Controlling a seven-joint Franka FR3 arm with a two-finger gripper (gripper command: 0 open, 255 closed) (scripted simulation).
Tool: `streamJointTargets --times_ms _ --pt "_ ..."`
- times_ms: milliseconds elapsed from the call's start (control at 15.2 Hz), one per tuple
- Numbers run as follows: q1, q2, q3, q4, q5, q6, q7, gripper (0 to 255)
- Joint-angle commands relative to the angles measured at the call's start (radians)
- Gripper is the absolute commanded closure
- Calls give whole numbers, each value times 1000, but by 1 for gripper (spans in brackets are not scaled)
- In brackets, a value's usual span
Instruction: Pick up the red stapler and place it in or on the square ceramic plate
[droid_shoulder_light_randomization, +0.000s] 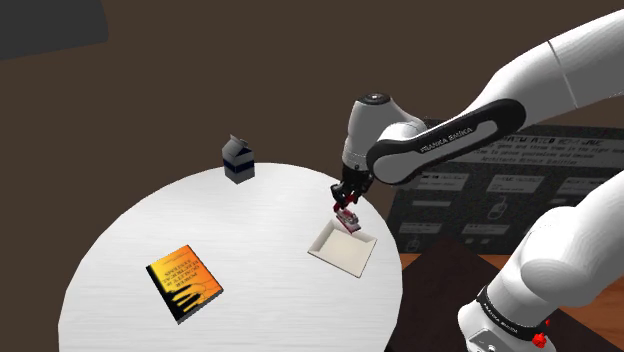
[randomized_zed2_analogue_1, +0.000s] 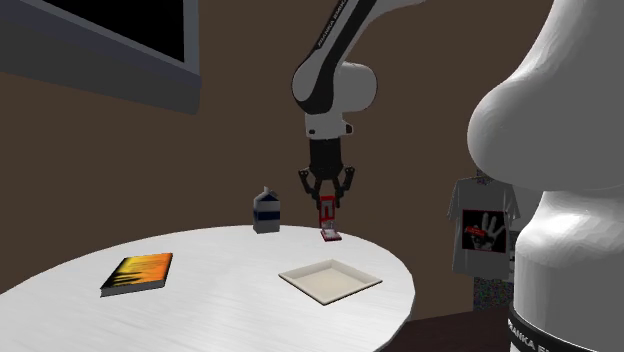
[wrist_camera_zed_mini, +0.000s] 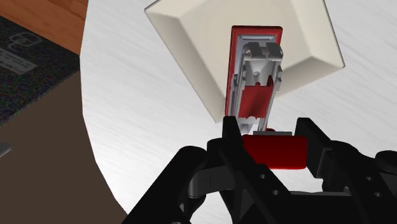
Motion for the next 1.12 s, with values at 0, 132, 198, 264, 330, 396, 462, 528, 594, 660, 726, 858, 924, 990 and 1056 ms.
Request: streamJointTargets --times_ms 0,132,198,264,330,396,462,528,594,660,726,858,924,990,1056 --pt "10 -41 2 -51 13 12 2 255" --pt "6 -21 6 -63 4 43 12 255" --pt "4 -10 8 -69 -2 58 17 255" --pt "2 1 9 -74 -7 74 22 255" --pt "-1 12 11 -79 -13 89 28 255" --pt "-3 23 13 -83 -20 105 34 255" --pt "-6 35 15 -88 -27 120 41 255" --pt "-8 47 17 -92 -34 136 48 255" --pt "-11 59 19 -96 -43 151 55 255" --pt "-14 72 21 -99 -51 166 63 255" --pt "-17 85 23 -103 -61 182 71 255" --pt "-23 111 26 -108 -82 212 89 255" --pt "-27 125 28 -111 -94 227 99 255" --pt "-30 139 29 -113 -106 242 109 255" --pt "-34 154 30 -115 -120 257 121 255"
